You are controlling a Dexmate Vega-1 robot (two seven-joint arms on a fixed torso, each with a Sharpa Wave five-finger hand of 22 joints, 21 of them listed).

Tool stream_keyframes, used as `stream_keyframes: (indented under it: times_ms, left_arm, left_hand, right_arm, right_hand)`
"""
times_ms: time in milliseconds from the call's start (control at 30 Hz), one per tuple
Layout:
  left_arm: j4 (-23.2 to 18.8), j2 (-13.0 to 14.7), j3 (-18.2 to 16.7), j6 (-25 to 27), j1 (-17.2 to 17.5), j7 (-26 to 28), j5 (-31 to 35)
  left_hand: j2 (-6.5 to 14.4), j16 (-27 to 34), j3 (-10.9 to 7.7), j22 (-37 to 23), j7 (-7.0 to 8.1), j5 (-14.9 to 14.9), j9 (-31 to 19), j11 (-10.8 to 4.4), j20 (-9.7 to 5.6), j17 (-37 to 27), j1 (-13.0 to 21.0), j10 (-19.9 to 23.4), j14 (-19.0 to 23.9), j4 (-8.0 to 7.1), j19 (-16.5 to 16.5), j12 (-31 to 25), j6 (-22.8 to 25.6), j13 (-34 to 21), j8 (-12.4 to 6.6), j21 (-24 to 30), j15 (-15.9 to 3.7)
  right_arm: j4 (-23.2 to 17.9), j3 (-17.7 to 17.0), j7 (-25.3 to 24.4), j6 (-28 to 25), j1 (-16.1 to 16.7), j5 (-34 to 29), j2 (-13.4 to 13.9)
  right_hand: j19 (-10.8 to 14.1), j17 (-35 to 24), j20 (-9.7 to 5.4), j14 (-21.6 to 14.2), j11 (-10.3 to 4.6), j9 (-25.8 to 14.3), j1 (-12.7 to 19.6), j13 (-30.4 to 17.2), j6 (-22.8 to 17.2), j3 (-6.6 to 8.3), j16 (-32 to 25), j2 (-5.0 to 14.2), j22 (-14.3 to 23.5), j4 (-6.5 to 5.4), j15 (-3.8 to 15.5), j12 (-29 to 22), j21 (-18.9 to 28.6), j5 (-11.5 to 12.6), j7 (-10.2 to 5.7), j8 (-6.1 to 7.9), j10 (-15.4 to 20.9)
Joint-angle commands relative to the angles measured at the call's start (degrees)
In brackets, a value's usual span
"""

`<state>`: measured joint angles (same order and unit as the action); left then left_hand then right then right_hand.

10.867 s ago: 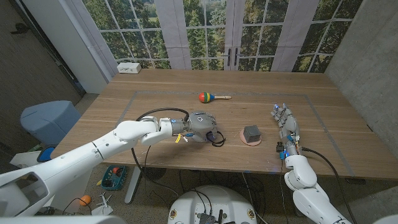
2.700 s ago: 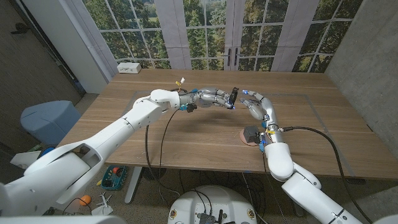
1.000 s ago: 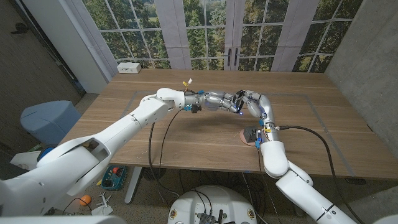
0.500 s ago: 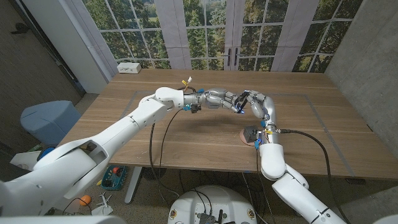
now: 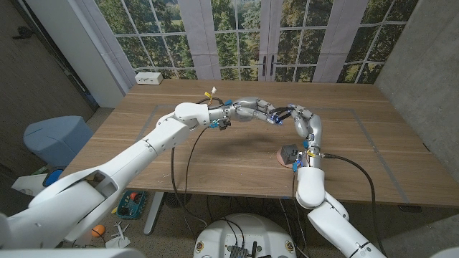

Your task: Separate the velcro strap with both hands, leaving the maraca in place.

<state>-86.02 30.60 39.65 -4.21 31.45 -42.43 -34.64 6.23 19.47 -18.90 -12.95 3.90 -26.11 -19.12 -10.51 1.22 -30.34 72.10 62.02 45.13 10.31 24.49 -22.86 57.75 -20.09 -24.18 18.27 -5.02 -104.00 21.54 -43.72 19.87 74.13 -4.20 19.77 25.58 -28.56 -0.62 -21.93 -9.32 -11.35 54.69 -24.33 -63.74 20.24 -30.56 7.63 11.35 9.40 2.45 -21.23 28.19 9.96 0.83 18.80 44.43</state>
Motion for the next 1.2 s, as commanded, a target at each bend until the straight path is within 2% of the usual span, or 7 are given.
stream_keyframes:
  times_ms: [33,100,233,567,1200]
  left_arm:
    - [-2.1,1.1,-0.1,-0.7,0.7,0.2,-0.3]
    - [-1.9,1.1,0.2,-0.5,0.3,-0.6,-0.3]
    - [-1.6,1.0,0.8,-0.2,-0.5,-2.2,-0.4]
    - [-2.0,1.1,1.0,-0.1,-0.7,-3.1,-0.6]
    - [-3.3,1.7,0.5,-0.4,0.5,-0.3,0.3]
  left_hand:
    - [0.0,0.2,0.18,-0.2,0.19,-0.1,0.3,-0.65,-0.51,-0.4,0.3,1.5,0.4,-0.04,0.2,-1.3,0.7,-21.1,0.4,0.4,-8.85]
    - [0.0,0.1,0.32,-0.3,-0.08,-0.3,0.7,-0.64,-0.65,-0.6,0.4,1.6,0.5,-0.08,0.1,-1.6,2.3,-21.2,0.52,0.7,-8.86]
    - [-0.1,-0.1,0.4,-0.4,0.31,-0.5,0.7,-0.7,-0.82,-0.8,0.5,1.7,0.5,-0.06,0.1,-1.9,2.9,-21.5,0.52,0.9,-8.86]
    - [-0.2,-0.4,0.49,-0.5,0.12,-0.8,0.2,-0.87,-0.89,-1.0,0.6,1.6,0.5,-0.09,-0.2,-2.5,3.0,-22.1,0.7,1.2,-8.86]
    - [-0.2,-1.0,0.67,-0.7,0.22,-1.1,-0.6,-0.89,-0.89,-1.5,0.7,1.5,0.4,-0.21,-0.5,-2.8,3.0,-22.5,1.0,1.9,-8.86]
  right_arm:
    - [2.5,-0.9,-1.9,2.4,-0.4,1.2,-3.1]
    - [2.8,-1.0,-2.5,2.8,-0.4,1.2,-3.7]
    - [3.2,-1.4,-3.7,3.0,-0.4,1.0,-4.8]
    - [3.2,-1.9,-4.1,3.1,-0.2,1.3,-5.5]
    - [2.9,-2.2,-3.1,3.7,0.0,1.2,-5.2]
  right_hand:
    - [0.5,-0.1,0.21,-0.8,0.02,-0.2,0.5,-0.3,-0.1,0.17,-0.5,-0.15,0.2,0.16,8.73,-0.4,0.3,0.2,0.55,-0.31,0.6]
    - [0.4,-0.1,0.21,-1.0,-0.08,-0.2,0.6,-0.4,-0.2,0.22,-0.6,-0.09,0.2,0.18,8.73,-0.4,0.4,0.3,0.66,-0.34,0.7]
    - [0.3,0.0,0.16,-1.1,0.03,-0.2,0.8,-0.5,-0.4,0.22,-0.6,-0.1,0.2,0.23,8.75,-0.5,0.5,0.4,0.91,-0.34,1.0]
    - [0.4,-0.1,0.11,-1.0,-0.36,-0.3,1.3,-0.8,-0.7,0.15,-0.7,-0.13,0.2,0.33,8.92,-0.5,0.8,0.5,0.97,-0.42,1.3]
    - [1.0,-0.1,-0.06,-1.4,-0.71,-0.4,1.6,-1.3,-0.7,-0.12,-0.8,-0.07,0.3,0.04,8.78,-0.6,1.6,0.2,0.66,-0.75,1.7]
